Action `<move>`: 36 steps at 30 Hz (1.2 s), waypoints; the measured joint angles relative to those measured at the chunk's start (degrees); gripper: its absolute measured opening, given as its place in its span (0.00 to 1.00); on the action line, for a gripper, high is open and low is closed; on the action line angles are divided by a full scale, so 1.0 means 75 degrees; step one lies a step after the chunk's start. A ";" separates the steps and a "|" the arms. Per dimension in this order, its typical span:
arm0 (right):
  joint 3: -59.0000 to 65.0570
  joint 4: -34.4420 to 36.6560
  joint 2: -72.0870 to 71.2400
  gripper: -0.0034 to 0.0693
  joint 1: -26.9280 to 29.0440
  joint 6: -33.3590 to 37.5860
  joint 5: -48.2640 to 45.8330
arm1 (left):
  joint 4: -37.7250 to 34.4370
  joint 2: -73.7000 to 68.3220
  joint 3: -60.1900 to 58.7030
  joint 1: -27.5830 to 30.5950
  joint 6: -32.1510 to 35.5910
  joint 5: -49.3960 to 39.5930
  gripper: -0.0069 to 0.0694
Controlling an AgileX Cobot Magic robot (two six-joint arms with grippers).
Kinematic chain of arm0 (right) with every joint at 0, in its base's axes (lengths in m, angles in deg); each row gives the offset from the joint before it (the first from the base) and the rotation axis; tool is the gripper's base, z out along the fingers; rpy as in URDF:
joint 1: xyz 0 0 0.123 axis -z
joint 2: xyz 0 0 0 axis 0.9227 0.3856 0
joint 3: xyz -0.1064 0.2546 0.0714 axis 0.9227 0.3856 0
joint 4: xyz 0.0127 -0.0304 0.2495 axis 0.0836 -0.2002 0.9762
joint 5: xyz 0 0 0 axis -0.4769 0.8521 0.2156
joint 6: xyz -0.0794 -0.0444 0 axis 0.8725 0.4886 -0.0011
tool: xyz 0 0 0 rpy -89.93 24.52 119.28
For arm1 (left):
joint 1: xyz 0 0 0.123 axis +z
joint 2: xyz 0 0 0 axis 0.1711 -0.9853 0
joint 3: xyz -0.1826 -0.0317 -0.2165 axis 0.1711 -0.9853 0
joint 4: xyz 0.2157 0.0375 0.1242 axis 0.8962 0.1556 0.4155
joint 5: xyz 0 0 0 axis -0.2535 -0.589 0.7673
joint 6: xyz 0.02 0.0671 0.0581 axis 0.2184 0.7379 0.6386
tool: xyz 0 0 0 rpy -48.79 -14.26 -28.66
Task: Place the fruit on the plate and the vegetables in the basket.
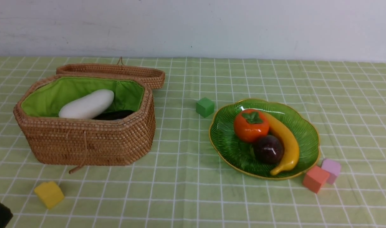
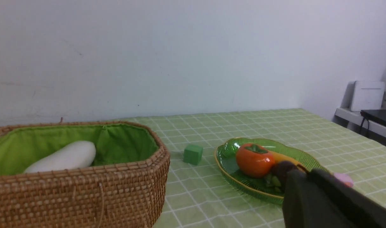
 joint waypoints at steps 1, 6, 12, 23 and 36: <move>0.0129 0.0000 -0.0019 0.05 0.0000 0.0000 0.0082 | 0.0000 0.0000 -0.0134 0.0000 0.0000 0.0017 0.07; 0.0446 -0.0041 -0.0029 0.06 0.0000 0.0000 0.0161 | 0.0000 0.0000 -0.0733 0.0000 0.0000 0.0029 0.07; 0.0446 -0.0056 -0.0029 0.07 0.0000 0.0000 0.0176 | 0.0000 0.0000 -0.1174 0.0000 0.0000 -0.0030 0.07; 0.0729 -0.0606 -0.0853 0.08 0.0470 -0.0006 0.0859 | 0.0000 0.0000 -0.1304 0.0000 0.0000 -0.0190 0.07; 0.4554 -0.0790 -0.2898 0.08 0.1480 -0.0009 0.5684 | -0.0007 0.0000 -0.1304 0.0000 0.0000 -0.0190 0.07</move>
